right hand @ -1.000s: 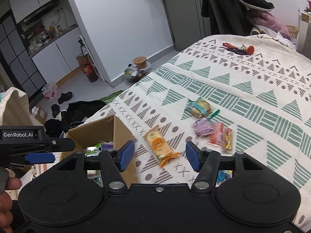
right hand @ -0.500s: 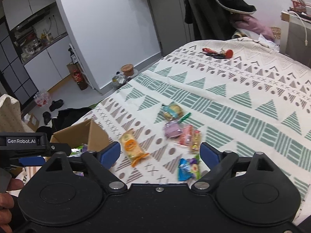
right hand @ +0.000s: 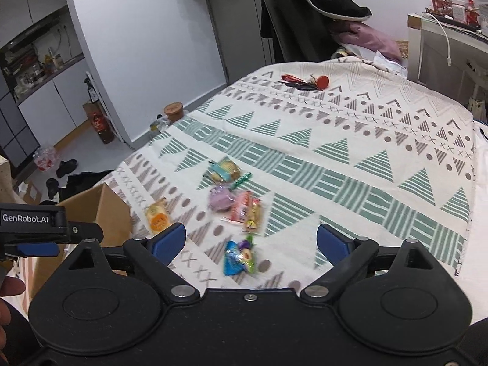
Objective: Organize snacks
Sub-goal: 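Move both open tools back from the box toward the snacks, then grasp the orange-labelled bread packet with the left tool while the right tool grasps the blue candy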
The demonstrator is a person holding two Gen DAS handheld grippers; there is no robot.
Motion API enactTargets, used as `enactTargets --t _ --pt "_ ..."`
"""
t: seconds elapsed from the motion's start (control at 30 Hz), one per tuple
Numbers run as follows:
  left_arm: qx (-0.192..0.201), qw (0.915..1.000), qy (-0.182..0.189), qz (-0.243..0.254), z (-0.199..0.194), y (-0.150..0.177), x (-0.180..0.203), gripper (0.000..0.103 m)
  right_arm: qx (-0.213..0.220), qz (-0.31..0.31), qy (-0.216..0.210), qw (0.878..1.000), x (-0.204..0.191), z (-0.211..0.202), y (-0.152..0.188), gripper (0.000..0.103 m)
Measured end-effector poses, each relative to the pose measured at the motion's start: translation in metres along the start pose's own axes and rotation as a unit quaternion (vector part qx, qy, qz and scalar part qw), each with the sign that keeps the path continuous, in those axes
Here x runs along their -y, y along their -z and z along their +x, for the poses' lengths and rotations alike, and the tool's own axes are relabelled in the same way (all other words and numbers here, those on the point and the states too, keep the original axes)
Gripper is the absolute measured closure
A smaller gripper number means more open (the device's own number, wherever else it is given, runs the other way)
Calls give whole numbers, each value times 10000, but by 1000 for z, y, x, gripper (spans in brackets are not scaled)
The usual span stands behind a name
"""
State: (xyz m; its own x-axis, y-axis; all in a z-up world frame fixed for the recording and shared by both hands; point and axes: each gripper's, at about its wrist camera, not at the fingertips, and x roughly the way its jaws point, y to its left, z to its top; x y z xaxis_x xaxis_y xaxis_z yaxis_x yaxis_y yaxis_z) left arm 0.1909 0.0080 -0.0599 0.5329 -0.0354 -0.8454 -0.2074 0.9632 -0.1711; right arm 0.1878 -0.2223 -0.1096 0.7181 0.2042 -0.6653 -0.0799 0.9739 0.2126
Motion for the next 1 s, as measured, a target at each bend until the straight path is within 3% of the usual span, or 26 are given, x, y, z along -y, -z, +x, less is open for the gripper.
enactTargets --t 0.27,0.37,0.77,1.0 --pt "-73 9999 62 112 13 8 19 17 -163 115 -63 9998 20 7 12 11" --pt "-125 9997 64 196 20 10 26 17 -355 228 -95 9991 26 16 17 18" --pt "-41 9993 -186 336 44 5 38 17 -649 276 -566 9959 19 47 21 26" --pt "-19 9992 -315 261 66 -5 41 19 -820 302 -567 9946 15 74 22 34"
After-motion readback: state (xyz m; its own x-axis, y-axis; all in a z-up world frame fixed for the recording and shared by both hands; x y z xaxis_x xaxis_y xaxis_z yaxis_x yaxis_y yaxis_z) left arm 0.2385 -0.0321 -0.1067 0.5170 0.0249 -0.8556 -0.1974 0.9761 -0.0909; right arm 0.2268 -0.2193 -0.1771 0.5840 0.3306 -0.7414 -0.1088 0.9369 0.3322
